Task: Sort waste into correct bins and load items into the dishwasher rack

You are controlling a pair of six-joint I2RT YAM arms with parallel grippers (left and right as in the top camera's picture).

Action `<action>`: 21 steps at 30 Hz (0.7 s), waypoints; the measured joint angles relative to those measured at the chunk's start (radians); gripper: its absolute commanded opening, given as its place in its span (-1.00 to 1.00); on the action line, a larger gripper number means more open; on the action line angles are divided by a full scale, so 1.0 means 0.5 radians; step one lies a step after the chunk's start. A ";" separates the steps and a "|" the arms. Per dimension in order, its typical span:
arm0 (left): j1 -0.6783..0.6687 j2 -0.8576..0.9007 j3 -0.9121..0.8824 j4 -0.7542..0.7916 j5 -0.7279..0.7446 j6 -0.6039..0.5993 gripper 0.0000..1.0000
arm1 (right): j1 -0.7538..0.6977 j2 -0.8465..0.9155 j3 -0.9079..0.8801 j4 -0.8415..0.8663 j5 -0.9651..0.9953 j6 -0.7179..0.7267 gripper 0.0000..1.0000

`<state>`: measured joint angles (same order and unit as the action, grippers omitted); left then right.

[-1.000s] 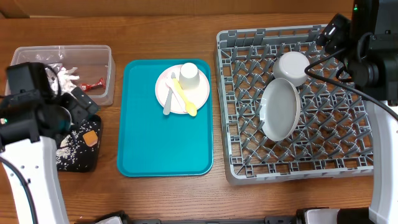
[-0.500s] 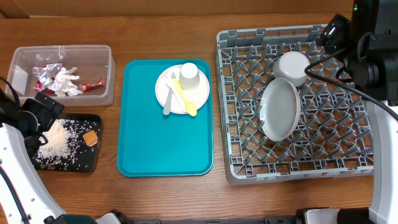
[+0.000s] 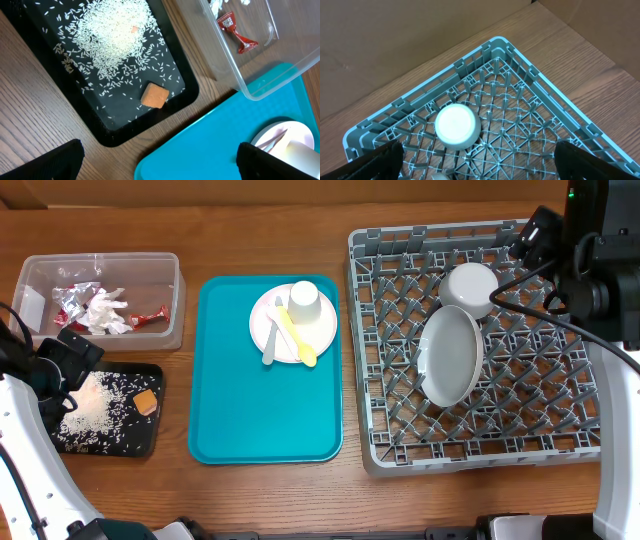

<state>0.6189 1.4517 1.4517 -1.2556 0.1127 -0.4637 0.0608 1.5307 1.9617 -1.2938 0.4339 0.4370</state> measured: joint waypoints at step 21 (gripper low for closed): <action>0.000 0.000 0.000 0.000 0.001 0.000 0.99 | 0.121 0.074 0.001 0.591 -1.191 0.118 1.00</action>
<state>0.6189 1.4517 1.4517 -1.2556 0.1131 -0.4637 0.1211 1.5677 1.9621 -0.9981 -0.1616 0.4961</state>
